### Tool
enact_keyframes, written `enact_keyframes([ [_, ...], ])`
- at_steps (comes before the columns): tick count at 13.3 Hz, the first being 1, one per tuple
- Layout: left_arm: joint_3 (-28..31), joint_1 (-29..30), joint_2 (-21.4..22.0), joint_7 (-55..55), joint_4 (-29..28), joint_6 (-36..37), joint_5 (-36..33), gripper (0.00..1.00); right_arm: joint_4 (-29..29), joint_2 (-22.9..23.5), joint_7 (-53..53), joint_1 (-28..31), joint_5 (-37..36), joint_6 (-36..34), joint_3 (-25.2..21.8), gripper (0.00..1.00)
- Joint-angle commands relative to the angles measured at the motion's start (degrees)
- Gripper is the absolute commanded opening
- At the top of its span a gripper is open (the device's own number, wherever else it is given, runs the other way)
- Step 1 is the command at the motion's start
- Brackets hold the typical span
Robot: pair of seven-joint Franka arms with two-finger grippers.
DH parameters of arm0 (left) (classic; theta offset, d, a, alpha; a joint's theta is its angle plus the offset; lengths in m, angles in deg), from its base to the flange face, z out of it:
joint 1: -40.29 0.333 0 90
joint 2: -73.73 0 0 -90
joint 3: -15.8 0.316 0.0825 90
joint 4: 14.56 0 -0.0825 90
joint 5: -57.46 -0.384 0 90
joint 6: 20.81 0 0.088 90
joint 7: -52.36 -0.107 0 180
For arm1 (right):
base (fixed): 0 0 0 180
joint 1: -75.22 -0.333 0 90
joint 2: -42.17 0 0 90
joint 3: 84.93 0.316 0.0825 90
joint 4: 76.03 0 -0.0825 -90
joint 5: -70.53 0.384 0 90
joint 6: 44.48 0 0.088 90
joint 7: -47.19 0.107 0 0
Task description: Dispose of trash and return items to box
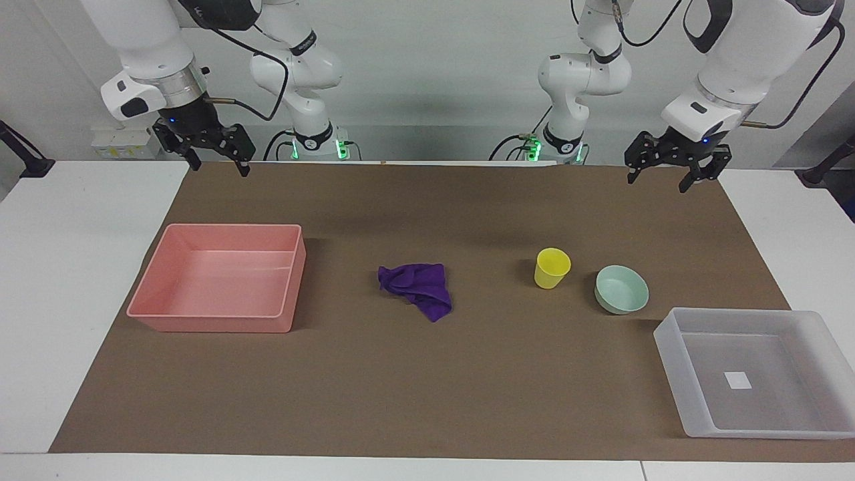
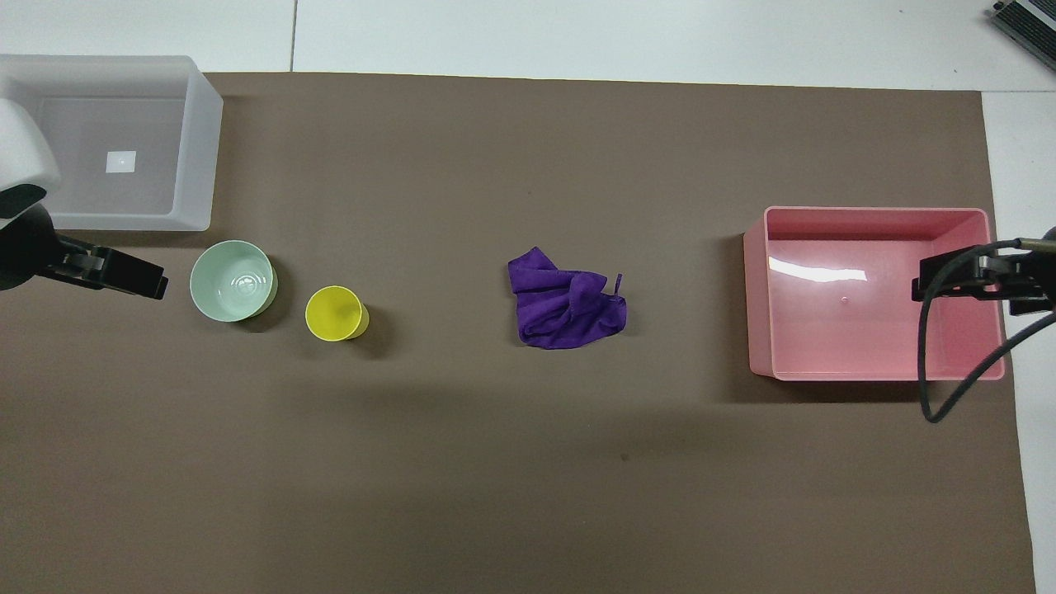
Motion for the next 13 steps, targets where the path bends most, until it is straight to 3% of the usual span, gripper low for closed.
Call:
enact_keyframes([
  [1,0.05,-0.17,1.84,0.45,-2.11,-0.96,-1.21,1.0,-1.7,-1.46,-2.08,0.68,0.15,0.38,0.17,1.0],
  [11,0.14,-0.17,1.93,0.1,-2.55,-1.31,-1.21,1.0,-4.07,-2.51,-1.9,-0.28,0.33,1.95,0.26,1.0],
  [13,0.14,1.4,3.5,0.01,-7.01,-7.6,-1.21,1.0,-7.4,-3.65,-1.81,-0.81,0.42,7.2,0.96,1.0],
])
